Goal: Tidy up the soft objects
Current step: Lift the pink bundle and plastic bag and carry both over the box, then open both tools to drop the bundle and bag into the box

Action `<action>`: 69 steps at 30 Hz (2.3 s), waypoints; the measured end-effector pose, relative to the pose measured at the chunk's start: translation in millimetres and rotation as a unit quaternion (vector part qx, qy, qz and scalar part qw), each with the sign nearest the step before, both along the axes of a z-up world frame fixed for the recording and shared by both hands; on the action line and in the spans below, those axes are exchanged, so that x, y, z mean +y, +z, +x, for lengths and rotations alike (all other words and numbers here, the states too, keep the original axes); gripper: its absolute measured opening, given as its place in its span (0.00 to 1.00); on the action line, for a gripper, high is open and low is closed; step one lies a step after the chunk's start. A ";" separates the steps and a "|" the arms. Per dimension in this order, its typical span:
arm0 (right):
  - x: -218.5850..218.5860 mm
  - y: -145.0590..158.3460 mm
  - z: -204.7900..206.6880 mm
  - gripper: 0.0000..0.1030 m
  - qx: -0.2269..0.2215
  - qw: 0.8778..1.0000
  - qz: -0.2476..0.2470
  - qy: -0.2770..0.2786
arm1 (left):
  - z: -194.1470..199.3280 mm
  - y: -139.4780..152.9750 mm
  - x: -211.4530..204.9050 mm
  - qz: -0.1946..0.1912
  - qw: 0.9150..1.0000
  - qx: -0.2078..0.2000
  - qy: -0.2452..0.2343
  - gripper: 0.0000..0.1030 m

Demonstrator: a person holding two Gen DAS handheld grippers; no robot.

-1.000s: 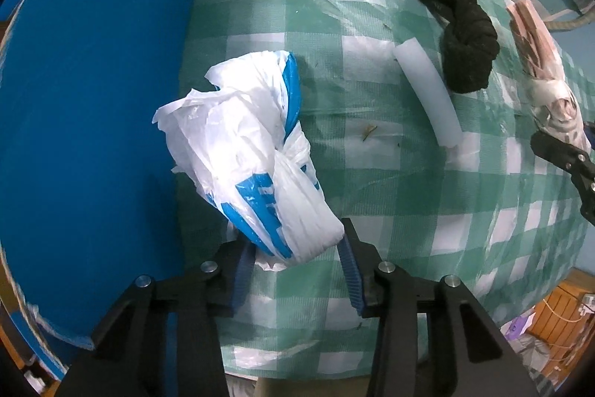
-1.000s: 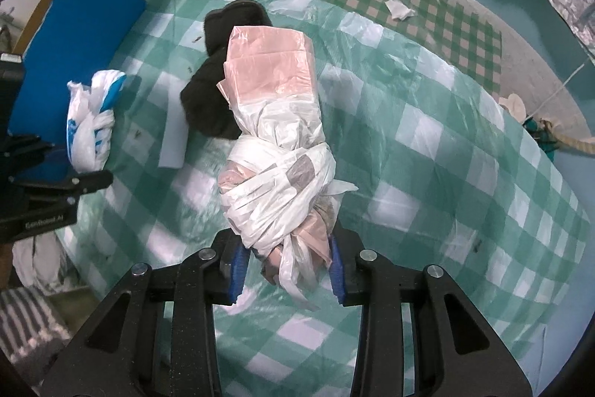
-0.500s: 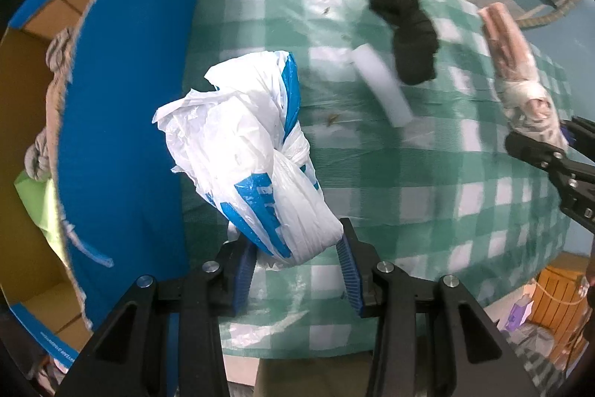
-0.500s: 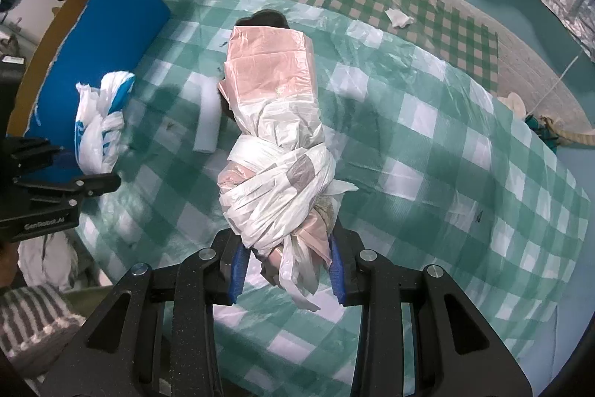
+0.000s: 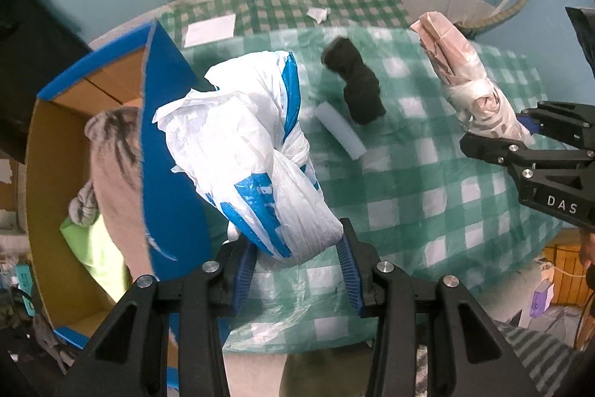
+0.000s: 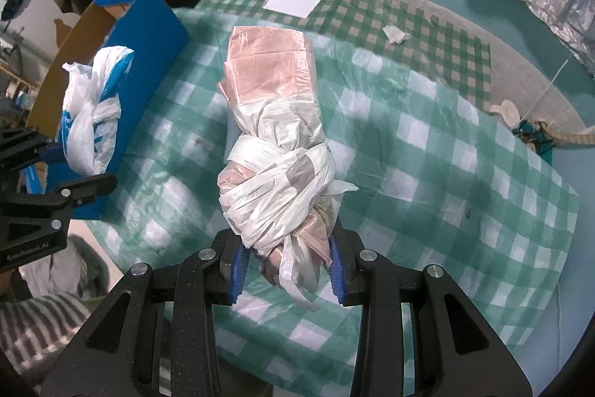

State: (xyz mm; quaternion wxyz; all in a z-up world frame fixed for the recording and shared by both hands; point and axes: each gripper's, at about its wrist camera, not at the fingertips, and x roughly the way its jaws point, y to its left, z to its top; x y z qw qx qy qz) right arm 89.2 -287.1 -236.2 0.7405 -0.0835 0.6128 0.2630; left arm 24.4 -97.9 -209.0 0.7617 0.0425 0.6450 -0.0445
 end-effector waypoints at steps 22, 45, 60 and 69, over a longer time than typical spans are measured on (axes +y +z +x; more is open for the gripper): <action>39.2 78.5 -10.3 0.34 -0.040 0.998 0.040 0.018 | -13.7 69.4 39.5 0.012 0.998 -0.062 0.032 0.41; 136.6 109.9 -13.9 0.34 -0.062 0.989 0.068 0.112 | -39.7 83.3 127.3 0.023 0.988 -0.065 0.141 0.41; 214.1 107.3 -17.1 0.34 -0.056 0.982 0.078 0.163 | -47.5 80.0 182.2 0.029 0.980 -0.061 0.187 0.41; 250.3 98.8 -17.1 0.34 -0.047 0.980 0.075 0.177 | -44.3 70.8 208.5 0.029 0.977 -0.054 0.203 0.41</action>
